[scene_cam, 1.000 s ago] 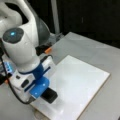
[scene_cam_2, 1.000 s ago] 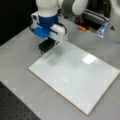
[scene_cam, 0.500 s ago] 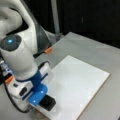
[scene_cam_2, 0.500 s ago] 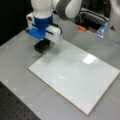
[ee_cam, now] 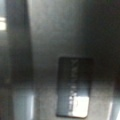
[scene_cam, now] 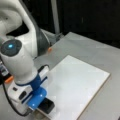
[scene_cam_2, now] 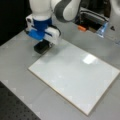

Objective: Erasing curve lines

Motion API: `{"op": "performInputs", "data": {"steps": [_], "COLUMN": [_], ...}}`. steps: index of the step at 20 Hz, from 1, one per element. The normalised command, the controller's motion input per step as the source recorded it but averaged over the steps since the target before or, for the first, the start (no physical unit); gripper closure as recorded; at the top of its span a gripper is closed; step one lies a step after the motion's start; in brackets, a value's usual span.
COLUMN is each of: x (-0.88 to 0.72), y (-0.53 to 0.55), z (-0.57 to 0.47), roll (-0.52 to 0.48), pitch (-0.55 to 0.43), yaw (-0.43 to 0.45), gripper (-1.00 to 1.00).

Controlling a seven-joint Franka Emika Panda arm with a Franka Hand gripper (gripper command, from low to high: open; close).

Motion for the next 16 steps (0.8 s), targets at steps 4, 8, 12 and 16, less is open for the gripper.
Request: {"op": "performInputs", "data": {"steps": [4, 8, 12, 16], "x": [0.13, 0.17, 0.22, 0.23], "y": [-0.20, -0.21, -0.27, -0.26], "z": [-0.05, -0.03, -0.04, -0.02], "roll": [0.038, 0.070, 0.099, 0.142], "pitch": [0.083, 0.049, 0.034, 0.009], "yaw": [-0.060, -0.071, -0.058, -0.050], "gripper": [1.00, 1.00, 1.00, 1.00]}}
